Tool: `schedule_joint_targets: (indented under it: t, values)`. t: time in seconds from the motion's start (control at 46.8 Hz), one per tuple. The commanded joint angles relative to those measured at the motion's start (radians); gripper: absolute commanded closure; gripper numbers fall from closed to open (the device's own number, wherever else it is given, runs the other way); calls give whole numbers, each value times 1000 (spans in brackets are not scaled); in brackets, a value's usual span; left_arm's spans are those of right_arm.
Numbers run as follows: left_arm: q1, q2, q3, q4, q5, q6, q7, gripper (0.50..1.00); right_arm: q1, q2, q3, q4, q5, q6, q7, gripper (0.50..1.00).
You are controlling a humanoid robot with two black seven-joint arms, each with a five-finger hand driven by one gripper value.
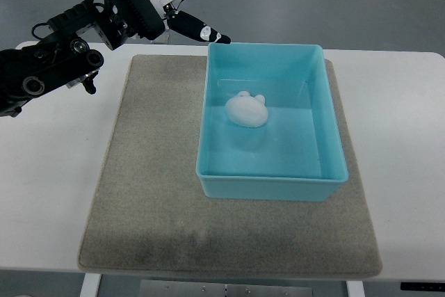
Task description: Place white toy into blue box with left hand
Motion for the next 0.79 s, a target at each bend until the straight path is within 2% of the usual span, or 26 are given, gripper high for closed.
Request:
schedule_joint_targets:
  t: [0.0, 0.15, 0.235, 0.321, 0.535, 0.599, 0.663, 0.77]
  values:
    - [1, 23, 0, 3, -88, 3, 0, 504, 0, 0, 0, 0, 0, 0, 0, 564]
    - [9, 72, 0, 1, -248, -14, 0, 504, 0, 0, 0, 0, 0, 0, 0, 564]
    - [18, 104, 0, 4, -343, -59, 1, 504, 2, 0, 0, 0, 0, 0, 0, 564]
    - [30, 149, 3, 21, -473, -156, 6, 504, 0, 0, 0, 0, 0, 0, 0, 562]
    - [78, 175, 4, 155, -782, -469, 26, 504, 0, 0, 0, 0, 0, 0, 0, 564]
    - [102, 181, 4, 176, -838, -538, 58, 504, 0, 0, 0, -2, 0, 0, 0, 564]
    - [124, 195, 3, 182, -889, -593, 121, 504, 2, 0, 0, 0, 0, 0, 0, 564]
    - [150, 196, 1, 181, -1002, -632, 237, 504, 0, 0, 0, 0, 0, 0, 0, 564]
